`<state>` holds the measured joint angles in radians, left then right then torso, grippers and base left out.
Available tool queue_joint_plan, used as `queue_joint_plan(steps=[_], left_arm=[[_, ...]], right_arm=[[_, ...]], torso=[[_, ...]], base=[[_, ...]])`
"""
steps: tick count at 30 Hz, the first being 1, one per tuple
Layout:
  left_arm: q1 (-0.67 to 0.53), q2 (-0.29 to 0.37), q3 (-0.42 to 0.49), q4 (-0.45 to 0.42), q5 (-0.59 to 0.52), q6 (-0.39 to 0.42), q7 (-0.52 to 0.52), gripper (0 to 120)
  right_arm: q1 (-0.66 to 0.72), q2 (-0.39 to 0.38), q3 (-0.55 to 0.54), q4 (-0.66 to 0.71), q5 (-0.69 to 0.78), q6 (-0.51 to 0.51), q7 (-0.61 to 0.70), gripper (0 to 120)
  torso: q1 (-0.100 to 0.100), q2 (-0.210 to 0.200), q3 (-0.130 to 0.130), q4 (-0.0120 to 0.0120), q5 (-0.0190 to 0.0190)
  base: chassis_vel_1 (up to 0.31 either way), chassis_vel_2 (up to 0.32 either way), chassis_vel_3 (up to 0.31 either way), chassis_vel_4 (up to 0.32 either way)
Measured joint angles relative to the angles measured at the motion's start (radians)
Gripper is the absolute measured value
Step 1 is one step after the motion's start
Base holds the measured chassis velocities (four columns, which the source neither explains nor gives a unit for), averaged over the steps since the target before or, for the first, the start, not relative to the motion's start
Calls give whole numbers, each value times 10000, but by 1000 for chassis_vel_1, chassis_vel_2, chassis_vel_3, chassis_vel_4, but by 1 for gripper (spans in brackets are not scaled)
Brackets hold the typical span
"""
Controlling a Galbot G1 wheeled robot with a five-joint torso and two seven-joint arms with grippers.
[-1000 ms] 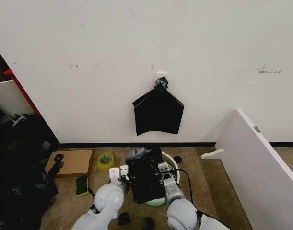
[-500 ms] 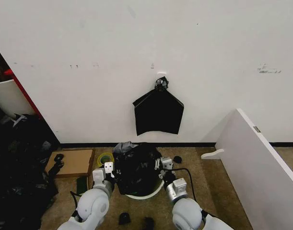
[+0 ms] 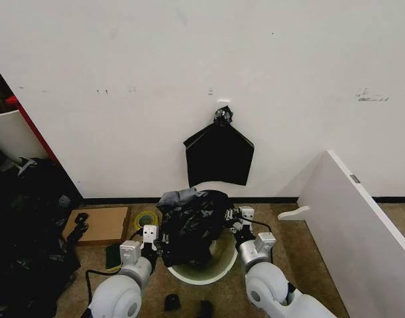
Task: Place the garbage bag over the trash bin.
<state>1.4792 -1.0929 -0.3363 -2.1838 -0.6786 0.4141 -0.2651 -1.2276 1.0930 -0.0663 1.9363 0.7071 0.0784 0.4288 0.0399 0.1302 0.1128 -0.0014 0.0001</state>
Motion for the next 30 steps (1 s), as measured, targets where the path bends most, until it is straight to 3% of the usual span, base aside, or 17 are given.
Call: queue_joint_plan(steps=[3,7,12,16,17,22,26,30], left_arm=[[-37,3,-367,-241,-336,21,-43,1],[-269,14,-882,-528,-793,21,-151,1],[-393,57,-1034,-612,-927,19,-199,1],[-577,62,-1168,-685,-1177,-46,-359,1],[-577,62,-1168,-685,-1177,-46,-359,1],[-637,102,-1512,-550,-1579,-374,-489,1],[-620,79,-1737,-563,-1802,-382,-486,1],[-644,20,-1735,-603,-1854,-364,-479,1]], right_arm=[[-398,-77,97,96,-4,237,-454,0],[-1334,-287,173,142,-651,1353,-2803,0],[-1559,-376,154,-197,-888,2056,-4226,0],[-1412,-365,260,-1405,-1420,3296,-6595,0],[-1412,-365,260,-1405,-1420,3296,-6595,0],[-941,-161,510,-2826,-2398,4437,-9077,0],[-419,110,691,-3603,-3553,4964,-9570,0],[77,418,865,-4283,-4491,5333,-9201,3]], torso=[[0,0,0,-1,2],[-1,1,-1,-4,-2],[-1,0,0,0,1],[0,0,1,1,0],[0,0,1,1,0],[1,0,1,-3,-3],[1,0,2,2,-2],[1,0,2,0,3]], base=[[0,0,0,0],[0,0,0,0],[0,0,0,0],[0,0,0,0],[0,0,0,0],[0,0,0,0],[0,0,0,0],[0,0,0,0]])
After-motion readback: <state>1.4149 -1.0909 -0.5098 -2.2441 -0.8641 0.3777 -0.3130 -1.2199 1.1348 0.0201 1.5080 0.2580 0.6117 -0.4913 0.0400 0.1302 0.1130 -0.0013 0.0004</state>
